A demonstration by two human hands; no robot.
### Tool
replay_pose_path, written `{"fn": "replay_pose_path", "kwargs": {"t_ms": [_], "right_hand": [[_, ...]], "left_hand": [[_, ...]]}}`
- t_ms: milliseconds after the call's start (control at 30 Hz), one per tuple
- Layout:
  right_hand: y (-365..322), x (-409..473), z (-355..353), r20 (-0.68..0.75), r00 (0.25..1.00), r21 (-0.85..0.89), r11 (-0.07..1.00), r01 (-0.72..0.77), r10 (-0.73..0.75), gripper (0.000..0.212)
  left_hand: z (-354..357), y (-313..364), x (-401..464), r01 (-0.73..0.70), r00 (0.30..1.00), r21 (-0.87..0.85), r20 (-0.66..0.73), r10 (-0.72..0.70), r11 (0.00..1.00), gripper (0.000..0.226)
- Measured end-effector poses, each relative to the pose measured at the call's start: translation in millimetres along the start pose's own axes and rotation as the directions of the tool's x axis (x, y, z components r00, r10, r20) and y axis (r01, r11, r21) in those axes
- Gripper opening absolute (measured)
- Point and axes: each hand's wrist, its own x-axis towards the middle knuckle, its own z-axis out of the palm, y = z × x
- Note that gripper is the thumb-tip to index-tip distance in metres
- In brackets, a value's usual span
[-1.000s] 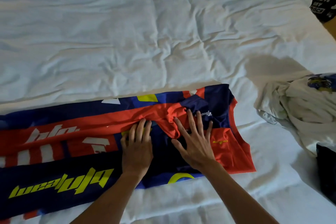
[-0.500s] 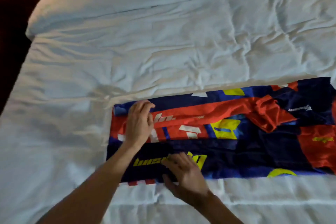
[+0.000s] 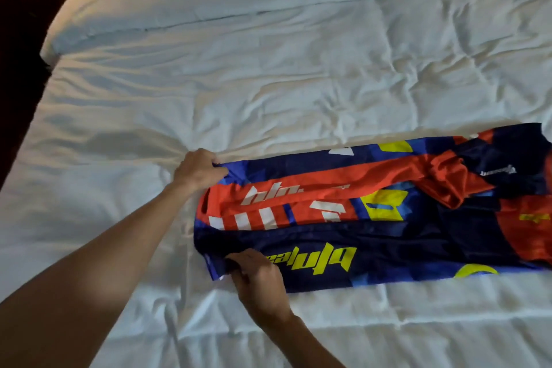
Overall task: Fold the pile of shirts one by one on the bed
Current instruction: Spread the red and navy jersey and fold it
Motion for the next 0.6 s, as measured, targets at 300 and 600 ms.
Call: {"fn": "replay_pose_path", "kwargs": {"t_ms": [300, 600], "right_hand": [[36.9, -42.4, -113.9, -0.423, 0.613, 0.564, 0.723, -0.399, 0.668, 0.009], [78.7, -39.6, -156.6, -0.362, 0.489, 0.486, 0.608, -0.628, 0.794, 0.040]], "left_hand": [[24.9, 166.3, -8.7, 0.007, 0.983, -0.387, 0.173, 0.065, 0.922, 0.039], [82.2, 181.6, -8.3, -0.398, 0.917, -0.004, 0.036, 0.398, 0.917, 0.024]]}}
